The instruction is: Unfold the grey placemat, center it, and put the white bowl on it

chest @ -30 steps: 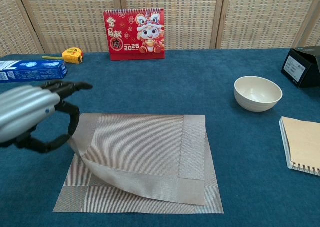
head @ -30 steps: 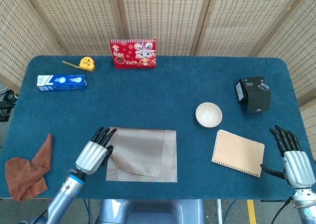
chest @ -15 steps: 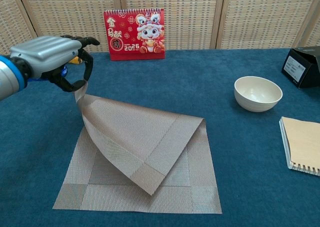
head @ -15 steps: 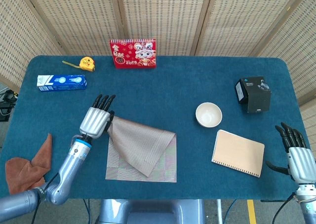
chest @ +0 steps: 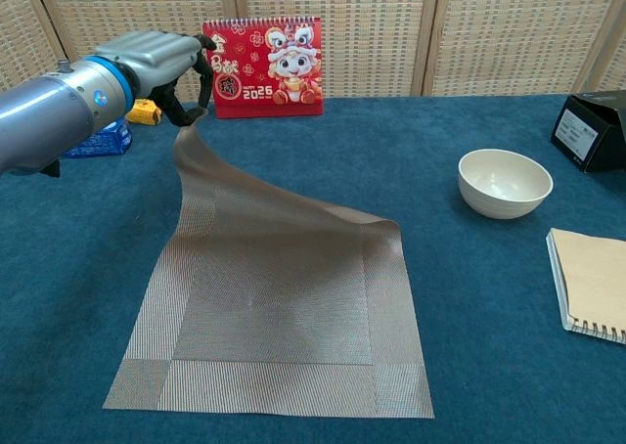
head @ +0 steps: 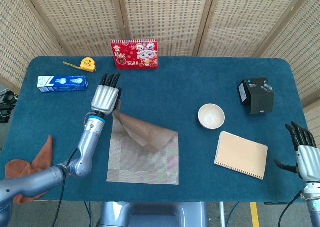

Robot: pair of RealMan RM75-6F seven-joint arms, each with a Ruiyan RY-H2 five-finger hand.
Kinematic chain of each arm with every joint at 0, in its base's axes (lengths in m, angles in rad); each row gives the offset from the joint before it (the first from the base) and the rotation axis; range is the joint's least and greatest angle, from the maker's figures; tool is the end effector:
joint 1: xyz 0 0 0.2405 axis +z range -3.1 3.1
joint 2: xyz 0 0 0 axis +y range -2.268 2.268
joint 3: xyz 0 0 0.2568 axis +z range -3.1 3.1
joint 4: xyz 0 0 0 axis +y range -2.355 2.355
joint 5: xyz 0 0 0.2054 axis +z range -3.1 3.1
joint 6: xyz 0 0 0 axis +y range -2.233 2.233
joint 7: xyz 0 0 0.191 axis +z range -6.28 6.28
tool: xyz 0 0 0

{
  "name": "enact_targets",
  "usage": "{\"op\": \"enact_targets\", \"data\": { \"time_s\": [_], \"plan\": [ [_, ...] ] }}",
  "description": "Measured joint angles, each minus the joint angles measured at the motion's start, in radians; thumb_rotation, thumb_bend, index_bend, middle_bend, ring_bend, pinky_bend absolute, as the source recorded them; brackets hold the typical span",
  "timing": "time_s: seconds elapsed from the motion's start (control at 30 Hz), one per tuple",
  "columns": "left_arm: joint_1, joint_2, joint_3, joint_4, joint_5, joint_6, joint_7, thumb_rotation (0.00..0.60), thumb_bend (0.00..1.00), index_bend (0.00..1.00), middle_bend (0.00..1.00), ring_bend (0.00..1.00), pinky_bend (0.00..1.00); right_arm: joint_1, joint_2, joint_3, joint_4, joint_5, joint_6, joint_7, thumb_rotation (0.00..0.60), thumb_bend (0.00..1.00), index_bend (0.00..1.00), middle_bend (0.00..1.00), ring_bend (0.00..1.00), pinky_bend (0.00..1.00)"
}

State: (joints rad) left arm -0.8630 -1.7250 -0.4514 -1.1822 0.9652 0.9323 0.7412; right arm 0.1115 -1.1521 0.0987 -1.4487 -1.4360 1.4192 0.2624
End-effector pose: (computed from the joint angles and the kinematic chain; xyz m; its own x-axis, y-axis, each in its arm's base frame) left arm -0.1033 0.4713 -0.0089 0.6205 0.0167 0.7840 0.7666 -0.2235 -0.6020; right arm -0.3435 -0.2486 0.1750 0.2566 0.0162 0.9664 -0.9656 0.0470 0.2556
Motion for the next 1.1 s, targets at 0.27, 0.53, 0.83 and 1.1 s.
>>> {"op": "enact_targets", "data": {
  "time_s": [0.27,0.53,0.83,1.1],
  "plan": [
    [-0.055,-0.050,0.021,0.107,-0.040,0.038,0.015,0.600,0.46,0.50,0.00,0.00,0.00,0.001,-0.006,-0.002,0.008,0.000,-0.008,-0.004,0.600,0.06,0.00,0.00,0.00,0.00],
    [-0.045,-0.023,0.054,0.087,-0.075,0.058,0.043,0.600,0.45,0.37,0.00,0.00,0.00,0.000,-0.011,-0.007,0.002,-0.014,0.000,-0.019,0.600,0.06,0.00,0.00,0.00,0.00],
    [-0.042,0.010,0.074,0.056,-0.133,0.086,0.096,0.600,0.45,0.35,0.00,0.00,0.00,-0.001,-0.016,-0.014,-0.003,-0.025,0.002,-0.033,0.600,0.06,0.00,0.00,0.00,0.00],
    [-0.050,0.010,0.080,0.049,-0.151,0.107,0.089,0.600,0.45,0.10,0.00,0.00,0.00,-0.001,-0.016,-0.011,-0.003,-0.025,0.004,-0.034,0.600,0.06,0.00,0.00,0.00,0.00]
  ]
}}
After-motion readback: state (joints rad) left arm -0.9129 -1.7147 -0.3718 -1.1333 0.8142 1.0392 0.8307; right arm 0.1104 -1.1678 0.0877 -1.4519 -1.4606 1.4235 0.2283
